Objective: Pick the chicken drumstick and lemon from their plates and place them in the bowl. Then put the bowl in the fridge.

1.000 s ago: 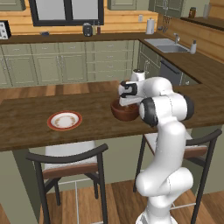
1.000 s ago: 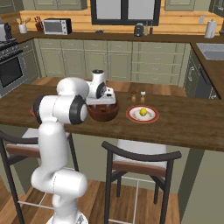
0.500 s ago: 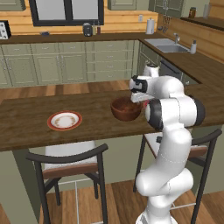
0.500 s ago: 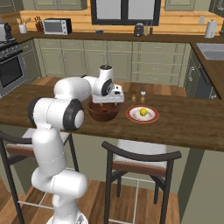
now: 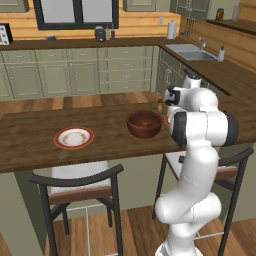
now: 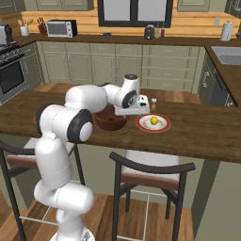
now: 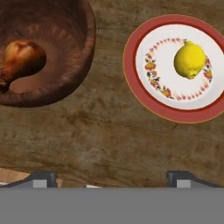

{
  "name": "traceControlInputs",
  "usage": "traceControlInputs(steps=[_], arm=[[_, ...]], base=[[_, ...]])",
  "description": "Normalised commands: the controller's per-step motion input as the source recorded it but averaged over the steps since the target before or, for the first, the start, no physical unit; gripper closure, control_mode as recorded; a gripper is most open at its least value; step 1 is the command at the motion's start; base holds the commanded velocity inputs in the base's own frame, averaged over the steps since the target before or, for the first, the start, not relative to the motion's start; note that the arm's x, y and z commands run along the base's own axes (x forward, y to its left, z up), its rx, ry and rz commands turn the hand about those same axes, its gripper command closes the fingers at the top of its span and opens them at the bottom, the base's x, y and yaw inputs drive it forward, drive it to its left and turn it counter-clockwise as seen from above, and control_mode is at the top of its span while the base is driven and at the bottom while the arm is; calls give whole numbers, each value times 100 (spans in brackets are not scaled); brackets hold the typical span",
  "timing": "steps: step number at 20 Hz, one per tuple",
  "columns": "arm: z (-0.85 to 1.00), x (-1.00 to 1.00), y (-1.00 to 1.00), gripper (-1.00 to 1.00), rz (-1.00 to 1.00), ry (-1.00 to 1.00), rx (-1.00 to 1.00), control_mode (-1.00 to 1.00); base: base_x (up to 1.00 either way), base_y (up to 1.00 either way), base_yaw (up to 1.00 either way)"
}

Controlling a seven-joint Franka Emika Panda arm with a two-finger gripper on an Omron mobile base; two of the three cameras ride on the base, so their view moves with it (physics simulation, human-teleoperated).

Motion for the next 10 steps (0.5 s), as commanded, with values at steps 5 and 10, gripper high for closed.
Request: traceControlInputs(steps=[5,10], arm=[[0,2,-66,-100,0,0,0,-100],[0,12,-50,-100,0,0,0,-100]], base=[[0,0,0],[0,0,0]])
